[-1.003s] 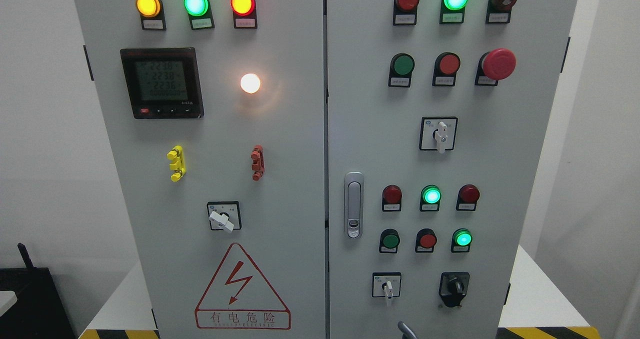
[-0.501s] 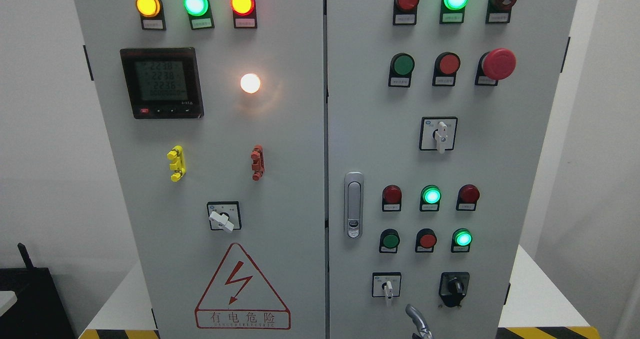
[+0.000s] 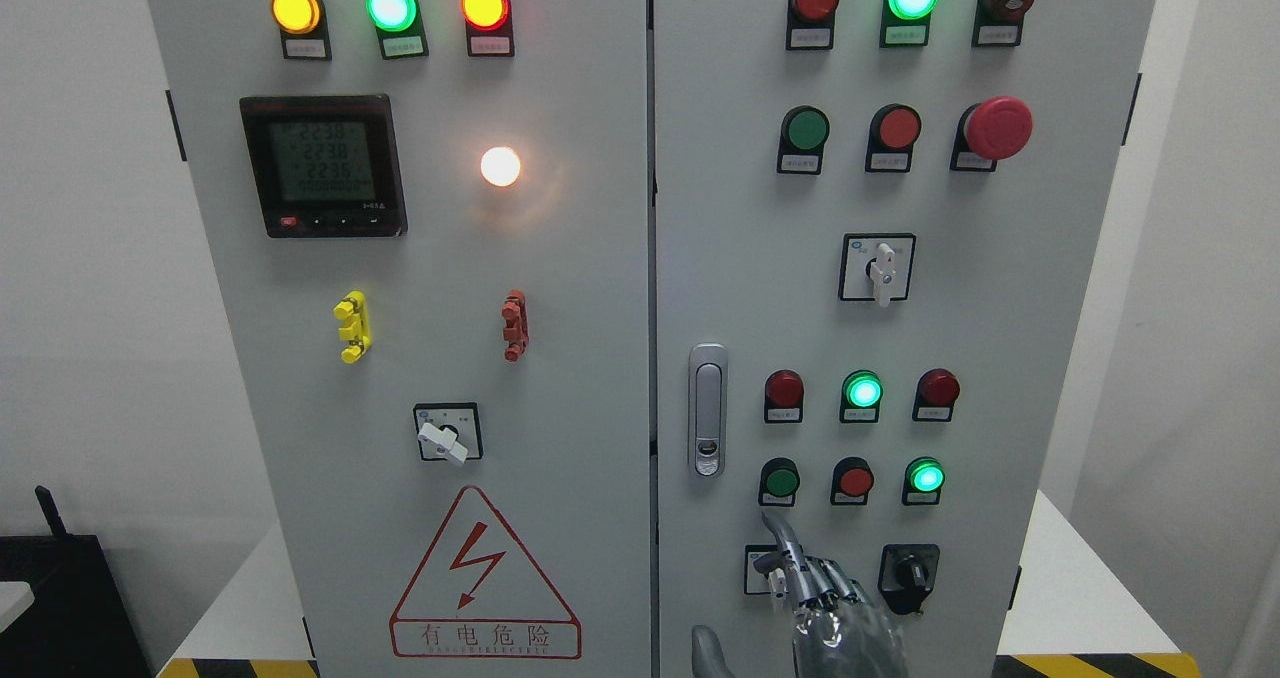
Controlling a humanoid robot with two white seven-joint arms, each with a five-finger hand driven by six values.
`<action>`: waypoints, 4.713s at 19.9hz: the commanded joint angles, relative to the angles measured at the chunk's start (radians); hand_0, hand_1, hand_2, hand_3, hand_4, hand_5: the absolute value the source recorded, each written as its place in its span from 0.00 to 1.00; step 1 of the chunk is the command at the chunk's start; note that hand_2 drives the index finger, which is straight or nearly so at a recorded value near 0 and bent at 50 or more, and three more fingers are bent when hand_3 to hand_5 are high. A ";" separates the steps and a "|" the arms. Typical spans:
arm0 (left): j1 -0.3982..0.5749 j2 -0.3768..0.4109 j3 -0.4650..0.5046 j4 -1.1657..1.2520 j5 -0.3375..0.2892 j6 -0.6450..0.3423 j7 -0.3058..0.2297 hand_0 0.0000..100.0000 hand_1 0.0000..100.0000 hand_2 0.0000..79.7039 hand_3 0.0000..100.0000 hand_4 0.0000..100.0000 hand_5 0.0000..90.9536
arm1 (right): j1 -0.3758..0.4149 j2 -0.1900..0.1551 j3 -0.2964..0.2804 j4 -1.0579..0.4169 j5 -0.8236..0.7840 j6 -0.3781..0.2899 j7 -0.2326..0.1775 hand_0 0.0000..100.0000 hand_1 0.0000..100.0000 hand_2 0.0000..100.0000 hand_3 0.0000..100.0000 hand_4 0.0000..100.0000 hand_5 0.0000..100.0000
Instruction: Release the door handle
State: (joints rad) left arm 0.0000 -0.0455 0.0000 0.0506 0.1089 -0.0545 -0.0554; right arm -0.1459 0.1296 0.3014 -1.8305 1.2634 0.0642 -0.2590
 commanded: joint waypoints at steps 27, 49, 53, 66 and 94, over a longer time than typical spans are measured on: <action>-0.025 0.001 0.017 0.000 0.000 0.001 0.000 0.12 0.39 0.00 0.00 0.00 0.00 | -0.110 0.005 0.076 0.028 0.185 0.141 0.216 0.30 0.29 0.00 1.00 1.00 1.00; -0.025 0.001 0.017 0.000 0.000 0.001 0.000 0.12 0.39 0.00 0.00 0.00 0.00 | -0.142 0.005 0.033 0.077 0.177 0.141 0.224 0.31 0.28 0.00 1.00 1.00 1.00; -0.026 -0.001 0.017 0.000 0.000 0.001 0.000 0.12 0.39 0.00 0.00 0.00 0.00 | -0.158 0.005 0.033 0.092 0.175 0.141 0.225 0.31 0.28 0.00 1.00 1.00 1.00; -0.026 0.001 0.017 0.000 0.000 0.001 0.000 0.12 0.39 0.00 0.00 0.00 0.00 | -0.146 0.005 0.035 0.092 0.172 0.141 0.257 0.31 0.28 0.00 1.00 1.00 1.00; -0.026 -0.001 0.017 0.000 0.000 0.001 0.000 0.12 0.39 0.00 0.00 0.00 0.00 | -0.150 0.007 0.045 0.059 0.171 0.137 0.253 0.31 0.28 0.00 1.00 1.00 1.00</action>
State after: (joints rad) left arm 0.0000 -0.0457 0.0000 0.0506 0.1089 -0.0545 -0.0554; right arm -0.2991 0.1351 0.3390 -1.7572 1.4343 0.2024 -0.0036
